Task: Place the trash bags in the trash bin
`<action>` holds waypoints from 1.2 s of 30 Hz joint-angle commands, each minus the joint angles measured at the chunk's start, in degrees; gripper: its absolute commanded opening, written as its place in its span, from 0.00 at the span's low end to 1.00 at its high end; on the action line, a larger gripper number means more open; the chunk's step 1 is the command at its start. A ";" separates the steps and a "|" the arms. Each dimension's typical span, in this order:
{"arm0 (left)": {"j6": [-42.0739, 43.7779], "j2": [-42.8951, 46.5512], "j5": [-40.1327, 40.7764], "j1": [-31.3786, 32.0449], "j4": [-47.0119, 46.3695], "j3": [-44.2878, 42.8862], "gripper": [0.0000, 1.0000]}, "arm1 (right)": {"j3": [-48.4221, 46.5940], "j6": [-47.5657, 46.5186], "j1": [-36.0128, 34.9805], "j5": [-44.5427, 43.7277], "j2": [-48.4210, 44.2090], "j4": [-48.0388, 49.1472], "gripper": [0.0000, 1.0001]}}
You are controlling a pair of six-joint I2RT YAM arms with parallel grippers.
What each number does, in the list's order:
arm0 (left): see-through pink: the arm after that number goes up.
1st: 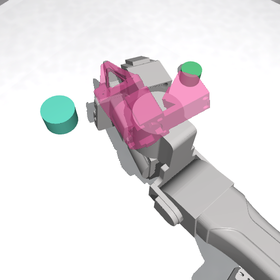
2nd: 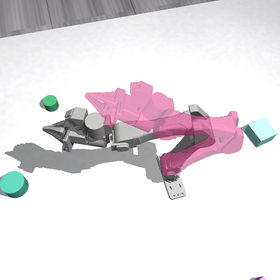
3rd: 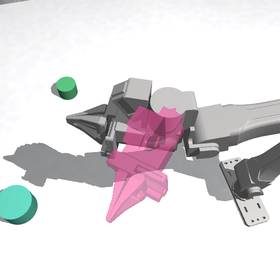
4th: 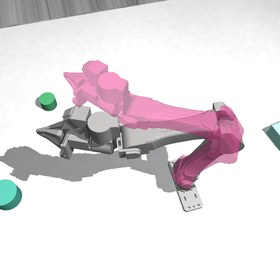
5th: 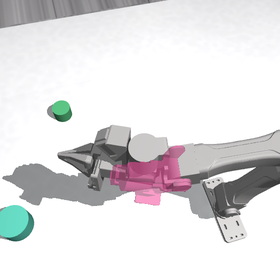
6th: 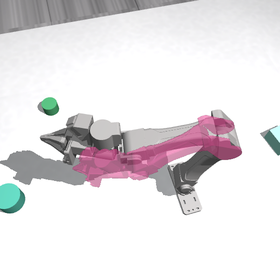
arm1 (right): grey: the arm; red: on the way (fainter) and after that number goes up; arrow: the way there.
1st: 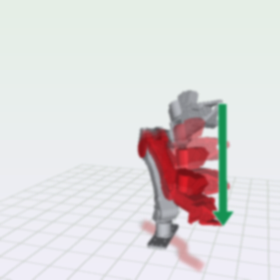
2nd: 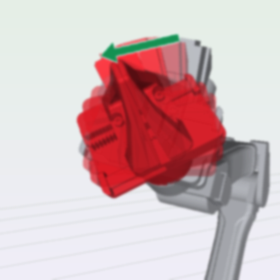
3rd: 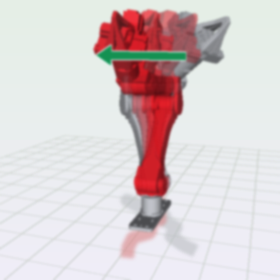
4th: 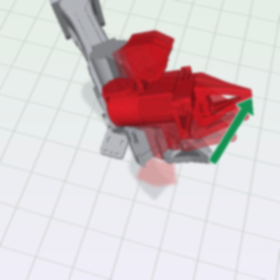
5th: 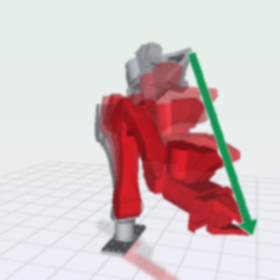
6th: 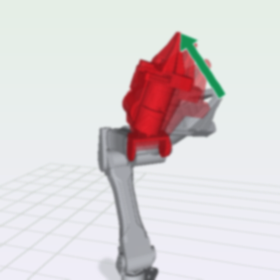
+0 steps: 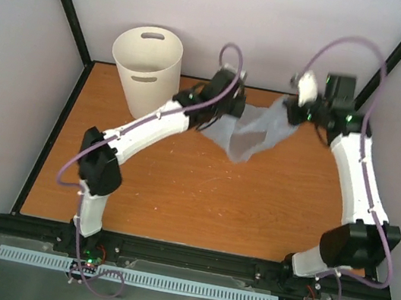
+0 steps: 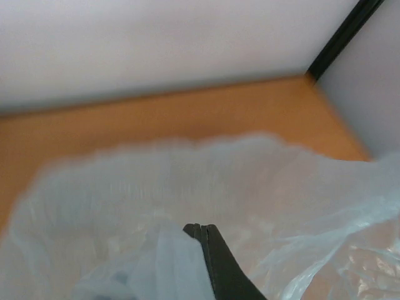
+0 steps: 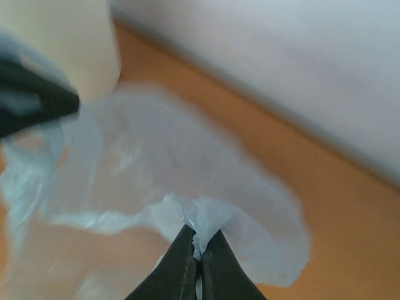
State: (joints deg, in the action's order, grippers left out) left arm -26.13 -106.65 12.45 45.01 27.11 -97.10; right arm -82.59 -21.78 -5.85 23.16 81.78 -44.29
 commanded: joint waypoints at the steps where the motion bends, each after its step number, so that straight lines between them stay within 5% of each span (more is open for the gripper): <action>1: 8.51 -6.48 -0.90 1.04 14.53 -48.78 0.01 | -38.27 6.39 -0.92 -4.09 4.68 -8.35 0.03; 3: 13.51 -4.33 -0.64 3.86 10.91 -56.74 0.01 | -58.89 8.02 -0.85 -8.91 5.97 -8.57 0.03; 5: 18.78 4.92 -1.20 7.48 1.74 -46.08 0.01 | -62.36 8.12 -0.84 -11.81 2.58 -4.25 0.03; 9: 15.74 21.59 -5.16 8.77 -14.64 -13.40 0.01 | -30.53 6.55 -0.84 -9.49 -18.99 12.91 0.03; 12: 11.88 19.19 2.59 8.13 -13.81 1.65 0.01 | -4.14 3.40 -0.87 -6.95 -27.00 19.19 0.03; 15: 6.22 9.79 4.48 6.87 -6.32 10.15 0.01 | 20.91 -1.27 -0.84 -13.95 -25.02 23.90 0.03; 18: 3.85 8.78 2.02 8.16 -11.25 22.97 0.01 | 30.83 -3.79 -0.83 -10.05 -20.80 16.29 0.03; 21: 2.27 14.66 -0.76 9.38 -20.24 33.51 0.01 | 38.79 -5.86 -0.83 -6.14 -26.45 16.00 0.03; 30: 0.96 19.35 2.38 9.57 -13.15 33.77 0.01 | 38.62 -6.56 -0.83 -1.37 -31.72 10.75 0.03; 36: 1.30 21.48 4.75 9.18 -7.21 25.38 0.01 | 23.99 -1.34 -0.83 0.34 -25.01 6.66 0.03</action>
State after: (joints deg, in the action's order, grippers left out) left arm -23.88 -85.69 14.72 54.39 14.44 -66.37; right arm -49.47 -26.57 -6.50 20.93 53.15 -34.98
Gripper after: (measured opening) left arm 0.011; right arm 0.029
